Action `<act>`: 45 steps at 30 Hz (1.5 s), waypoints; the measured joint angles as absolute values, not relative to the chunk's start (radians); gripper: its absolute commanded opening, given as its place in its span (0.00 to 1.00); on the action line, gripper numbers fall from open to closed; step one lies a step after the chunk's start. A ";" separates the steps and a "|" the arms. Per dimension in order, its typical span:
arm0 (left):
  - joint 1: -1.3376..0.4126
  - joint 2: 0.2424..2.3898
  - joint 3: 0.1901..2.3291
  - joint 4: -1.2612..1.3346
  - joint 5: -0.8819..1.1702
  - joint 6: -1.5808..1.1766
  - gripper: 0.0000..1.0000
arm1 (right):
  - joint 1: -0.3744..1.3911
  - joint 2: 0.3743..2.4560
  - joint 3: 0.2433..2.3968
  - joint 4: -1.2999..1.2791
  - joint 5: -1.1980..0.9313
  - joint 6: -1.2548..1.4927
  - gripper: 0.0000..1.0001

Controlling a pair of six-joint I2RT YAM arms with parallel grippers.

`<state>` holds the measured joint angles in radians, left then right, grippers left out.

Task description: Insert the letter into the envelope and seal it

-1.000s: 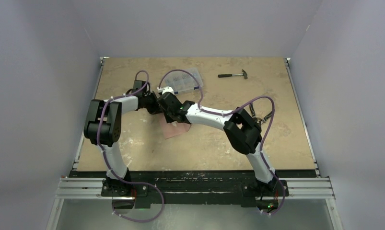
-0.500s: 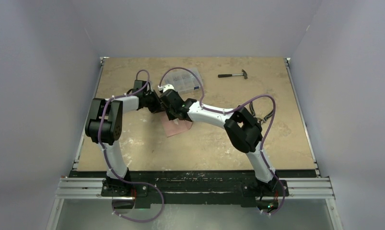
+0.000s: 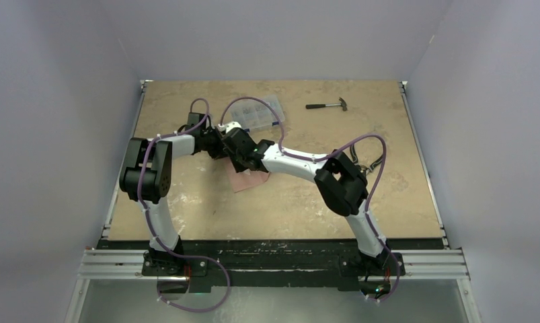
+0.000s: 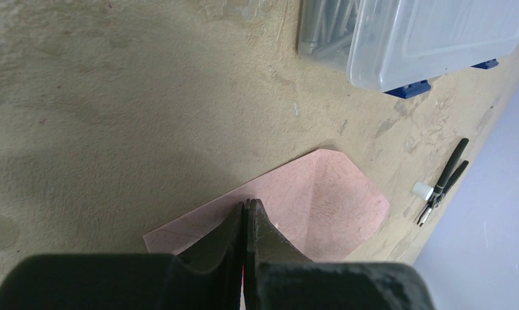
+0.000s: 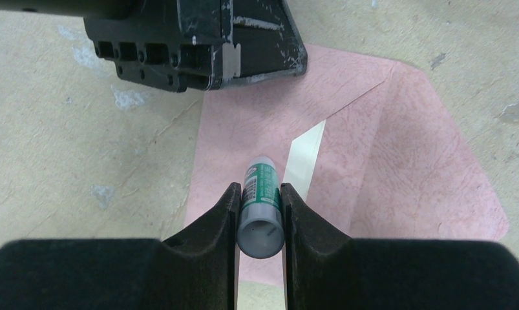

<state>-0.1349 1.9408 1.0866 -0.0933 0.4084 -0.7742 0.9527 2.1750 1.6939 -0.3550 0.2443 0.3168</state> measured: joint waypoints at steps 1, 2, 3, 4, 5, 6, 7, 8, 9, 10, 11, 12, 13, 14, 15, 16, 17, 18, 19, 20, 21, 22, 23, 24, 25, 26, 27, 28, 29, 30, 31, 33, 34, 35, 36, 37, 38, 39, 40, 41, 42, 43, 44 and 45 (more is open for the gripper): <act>-0.134 1.941 1.087 -0.093 0.408 -0.775 0.00 | 0.953 2.174 1.695 -0.363 0.239 0.321 0.00; -0.134 1.941 1.087 -0.094 0.409 -0.775 0.00 | 0.953 2.173 1.700 -0.378 0.233 0.326 0.00; -0.134 1.941 1.087 -0.094 0.409 -0.775 0.00 | 0.953 2.173 1.707 -0.395 0.225 0.332 0.00; -0.134 1.941 1.087 -0.094 0.409 -0.775 0.00 | 0.953 2.173 1.714 -0.414 0.220 0.340 0.00; -0.134 1.941 1.087 -0.094 0.409 -0.775 0.00 | 0.953 2.173 1.720 -0.432 0.217 0.347 0.00; -0.134 1.941 1.087 -0.094 0.409 -0.775 0.00 | 0.954 2.173 1.725 -0.448 0.217 0.355 0.00; -0.134 1.941 1.087 -0.094 0.409 -0.775 0.00 | 0.954 2.173 1.731 -0.461 0.217 0.360 0.00; -0.134 1.941 1.087 -0.094 0.409 -0.775 0.00 | 0.954 2.173 1.736 -0.476 0.218 0.366 0.00; -0.134 1.941 1.087 -0.094 0.409 -0.775 0.00 | 0.954 2.174 1.740 -0.489 0.218 0.371 0.00; -0.134 1.941 1.087 -0.094 0.409 -0.775 0.00 | 0.955 2.174 1.745 -0.503 0.219 0.377 0.00; -0.134 1.941 1.087 -0.094 0.409 -0.775 0.00 | 0.955 2.174 1.749 -0.514 0.219 0.381 0.00; -0.134 1.941 1.087 -0.094 0.409 -0.775 0.00 | 0.955 2.175 1.753 -0.523 0.220 0.385 0.00; -0.134 1.941 1.087 -0.094 0.409 -0.775 0.00 | 0.955 2.176 1.756 -0.531 0.221 0.390 0.00; -0.134 1.941 1.087 -0.094 0.409 -0.775 0.00 | 0.955 2.178 1.760 -0.536 0.222 0.393 0.00; -0.134 1.941 1.087 -0.094 0.409 -0.775 0.00 | 0.955 2.182 1.766 -0.540 0.224 0.397 0.00; -0.134 1.941 1.087 -0.094 0.409 -0.775 0.00 | 0.954 2.187 1.774 -0.543 0.227 0.400 0.00; -0.134 1.941 1.087 -0.094 0.409 -0.775 0.00 | 0.952 2.191 1.781 -0.546 0.228 0.402 0.00; -0.134 1.941 1.087 -0.094 0.409 -0.775 0.00 | 0.950 2.196 1.788 -0.550 0.231 0.404 0.00; -0.134 1.941 1.087 -0.094 0.410 -0.775 0.00 | 0.947 2.203 1.799 -0.553 0.235 0.405 0.00; -0.134 1.941 1.087 -0.094 0.410 -0.775 0.00 | 0.945 2.213 1.812 -0.553 0.239 0.405 0.00; -0.134 1.941 1.087 -0.093 0.410 -0.775 0.00 | 0.944 2.221 1.824 -0.552 0.243 0.406 0.00; -0.134 1.941 1.087 -0.093 0.410 -0.775 0.00 | 0.942 2.228 1.834 -0.551 0.244 0.407 0.00; -0.133 1.942 1.087 -0.093 0.411 -0.775 0.00 | 0.940 2.237 1.848 -0.553 0.248 0.408 0.00; -0.133 1.942 1.087 -0.093 0.412 -0.775 0.00 | 0.937 2.247 1.861 -0.551 0.251 0.408 0.00; -0.133 1.942 1.087 -0.093 0.413 -0.775 0.00 | 0.934 2.254 1.874 -0.548 0.255 0.410 0.00; -0.133 1.942 1.087 -0.093 0.413 -0.775 0.00 | 0.931 2.261 1.881 -0.545 0.260 0.411 0.00; -0.133 1.942 1.087 -0.092 0.413 -0.775 0.00 | 0.928 2.265 1.886 -0.542 0.263 0.413 0.00; -0.133 1.942 1.087 -0.092 0.413 -0.775 0.00 | 0.926 2.267 1.887 -0.537 0.267 0.414 0.00; -0.133 1.942 1.087 -0.092 0.413 -0.775 0.00 | 0.924 2.268 1.887 -0.533 0.270 0.416 0.00; -0.133 1.942 1.087 -0.092 0.413 -0.775 0.00 | 0.923 2.269 1.887 -0.529 0.271 0.418 0.00; -0.133 1.942 1.087 -0.091 0.413 -0.775 0.00 | 0.921 2.269 1.887 -0.527 0.271 0.419 0.00; -0.133 1.943 1.087 -0.091 0.413 -0.775 0.00 | 0.920 2.269 1.887 -0.524 0.271 0.419 0.00; -0.133 1.943 1.087 -0.091 0.413 -0.775 0.00 | 0.920 2.269 1.887 -0.522 0.271 0.418 0.00; -0.133 1.943 1.087 -0.091 0.413 -0.775 0.00 | 0.920 2.269 1.885 -0.518 0.270 0.416 0.00; -0.133 1.943 1.087 -0.091 0.413 -0.775 0.00 | 0.920 2.265 1.874 -0.504 0.270 0.408 0.00; -0.133 1.943 1.087 -0.091 0.413 -0.775 0.00 | 0.920 2.263 1.870 -0.501 0.270 0.407 0.00; -0.133 1.943 1.087 -0.091 0.413 -0.775 0.00 | 0.921 2.259 1.862 -0.493 0.270 0.403 0.00; -0.133 1.943 1.087 -0.091 0.413 -0.775 0.00 | 0.923 2.255 1.855 -0.491 0.270 0.402 0.00; -0.133 1.943 1.087 -0.091 0.414 -0.775 0.00 | 0.924 2.251 1.846 -0.485 0.270 0.400 0.00; -0.133 1.943 1.087 -0.091 0.413 -0.775 0.00 | 0.925 2.244 1.833 -0.478 0.267 0.400 0.00; -0.133 1.943 1.087 -0.091 0.413 -0.775 0.00 | 0.926 2.236 1.818 -0.470 0.266 0.400 0.00; -0.133 1.943 1.087 -0.091 0.413 -0.775 0.00 | 0.928 2.225 1.800 -0.463 0.262 0.400 0.00; -0.133 1.943 1.087 -0.091 0.414 -0.775 0.00 | 0.929 2.214 1.783 -0.460 0.256 0.400 0.00; -0.133 1.943 1.087 -0.091 0.414 -0.775 0.00 | 0.930 2.202 1.769 -0.461 0.249 0.400 0.00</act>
<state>-0.1329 1.9427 1.0866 -0.0910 0.4137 -0.7753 0.9298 2.2024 1.7687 -0.4606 0.2489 0.4004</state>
